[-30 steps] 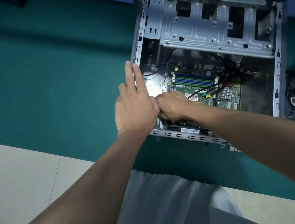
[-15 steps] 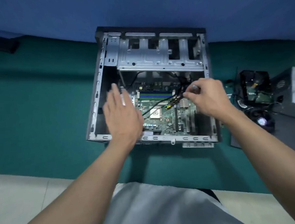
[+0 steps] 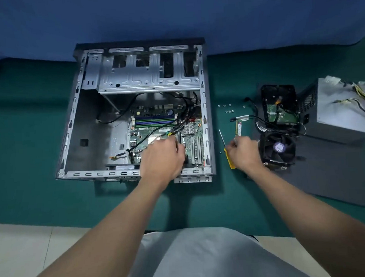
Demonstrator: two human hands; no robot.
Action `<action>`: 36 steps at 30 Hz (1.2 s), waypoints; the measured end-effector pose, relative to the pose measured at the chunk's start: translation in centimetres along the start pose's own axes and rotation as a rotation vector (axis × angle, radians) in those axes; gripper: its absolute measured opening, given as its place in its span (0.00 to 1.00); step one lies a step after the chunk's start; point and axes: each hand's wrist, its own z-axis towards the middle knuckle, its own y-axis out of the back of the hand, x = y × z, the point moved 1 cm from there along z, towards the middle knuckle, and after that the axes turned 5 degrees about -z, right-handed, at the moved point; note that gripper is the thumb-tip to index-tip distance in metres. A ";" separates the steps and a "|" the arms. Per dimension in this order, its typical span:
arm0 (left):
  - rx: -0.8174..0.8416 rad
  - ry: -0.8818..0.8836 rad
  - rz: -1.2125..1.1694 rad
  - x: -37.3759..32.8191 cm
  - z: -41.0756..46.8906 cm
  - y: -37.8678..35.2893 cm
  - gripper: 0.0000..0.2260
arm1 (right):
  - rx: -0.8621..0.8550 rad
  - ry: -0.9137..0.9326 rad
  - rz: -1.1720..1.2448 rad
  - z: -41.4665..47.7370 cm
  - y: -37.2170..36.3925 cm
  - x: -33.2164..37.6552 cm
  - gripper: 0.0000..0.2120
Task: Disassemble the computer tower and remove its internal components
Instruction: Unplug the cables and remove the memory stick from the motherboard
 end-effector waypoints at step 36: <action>-0.250 -0.203 -0.379 8.0 -7.0 2.8 0.09 | -0.033 0.248 0.232 -11.6 4.2 15.7 0.18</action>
